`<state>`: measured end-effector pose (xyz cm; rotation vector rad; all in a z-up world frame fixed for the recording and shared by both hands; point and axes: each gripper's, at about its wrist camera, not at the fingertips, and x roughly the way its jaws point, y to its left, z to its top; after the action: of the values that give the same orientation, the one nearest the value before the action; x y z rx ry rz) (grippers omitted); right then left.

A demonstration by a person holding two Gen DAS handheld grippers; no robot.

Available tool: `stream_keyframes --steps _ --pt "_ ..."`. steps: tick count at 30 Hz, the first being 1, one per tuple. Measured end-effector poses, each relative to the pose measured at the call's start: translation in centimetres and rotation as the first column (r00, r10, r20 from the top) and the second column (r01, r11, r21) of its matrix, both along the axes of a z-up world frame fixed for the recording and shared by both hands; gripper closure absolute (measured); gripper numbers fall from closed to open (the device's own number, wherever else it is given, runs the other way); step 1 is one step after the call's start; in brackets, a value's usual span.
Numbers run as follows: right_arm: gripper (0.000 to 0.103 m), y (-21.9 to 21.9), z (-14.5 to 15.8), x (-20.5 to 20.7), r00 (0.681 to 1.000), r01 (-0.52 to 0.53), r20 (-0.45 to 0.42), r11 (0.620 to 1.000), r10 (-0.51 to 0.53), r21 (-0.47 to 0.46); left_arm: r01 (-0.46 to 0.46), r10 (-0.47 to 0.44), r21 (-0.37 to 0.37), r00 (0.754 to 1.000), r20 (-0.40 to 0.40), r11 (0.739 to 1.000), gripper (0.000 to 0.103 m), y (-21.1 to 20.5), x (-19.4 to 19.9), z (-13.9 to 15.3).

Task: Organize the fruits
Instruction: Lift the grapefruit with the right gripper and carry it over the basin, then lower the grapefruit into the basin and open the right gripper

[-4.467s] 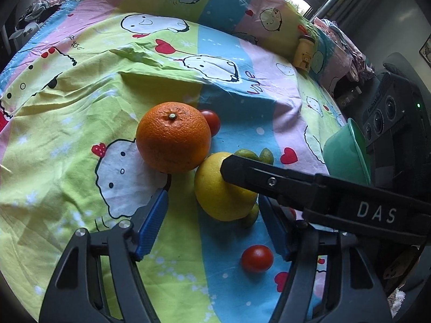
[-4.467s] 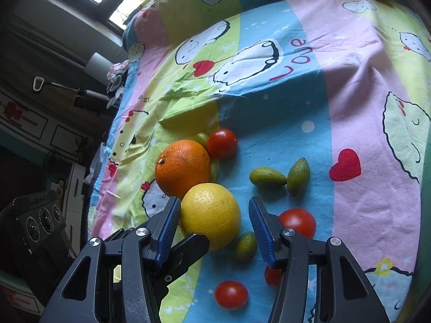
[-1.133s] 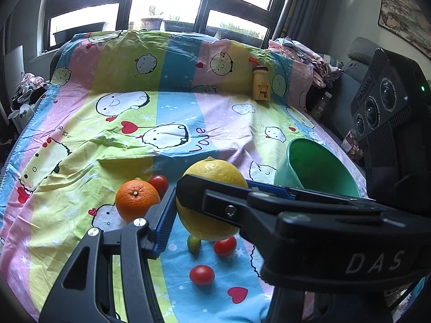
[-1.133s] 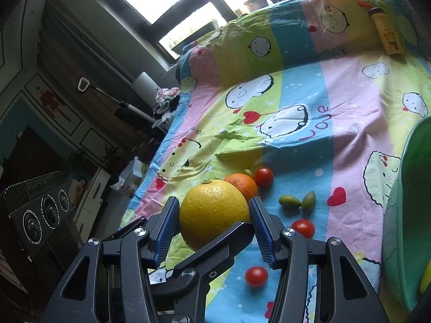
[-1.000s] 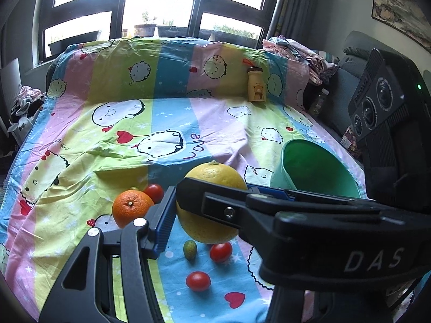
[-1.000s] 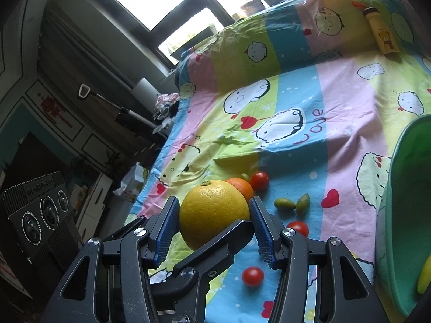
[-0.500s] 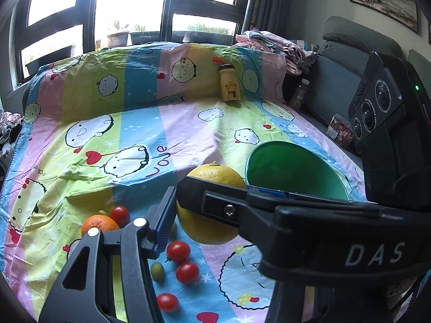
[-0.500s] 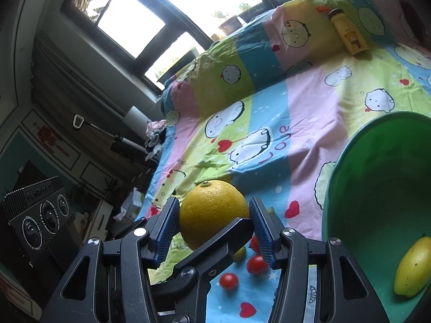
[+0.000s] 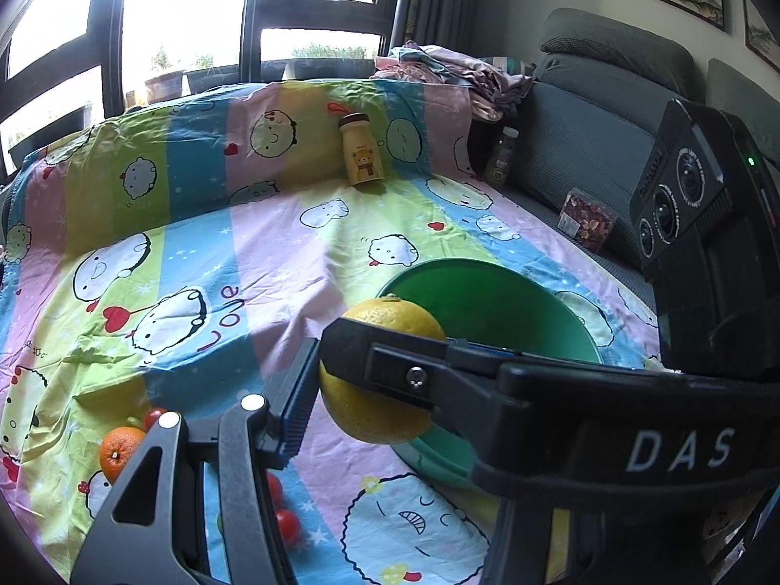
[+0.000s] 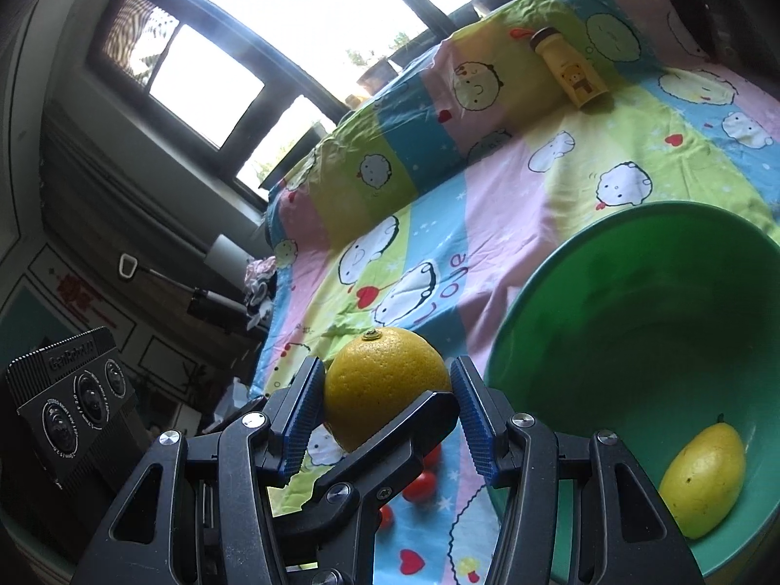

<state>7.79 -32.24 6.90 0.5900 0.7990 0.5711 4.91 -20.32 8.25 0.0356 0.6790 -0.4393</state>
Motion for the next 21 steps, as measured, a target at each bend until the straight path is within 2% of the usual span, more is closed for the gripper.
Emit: stream_keyframes --steps 14,21 --pt "0.047 -3.2 -0.4 -0.2 0.996 0.086 -0.002 0.996 -0.086 -0.030 0.076 -0.076 0.024 0.997 -0.021 0.997 0.052 -3.7 0.8 -0.8" --pt "0.047 -4.8 -1.1 -0.1 0.988 0.148 -0.034 0.988 -0.150 -0.047 0.107 -0.106 0.000 0.992 -0.072 0.994 0.051 -5.3 1.5 -1.8"
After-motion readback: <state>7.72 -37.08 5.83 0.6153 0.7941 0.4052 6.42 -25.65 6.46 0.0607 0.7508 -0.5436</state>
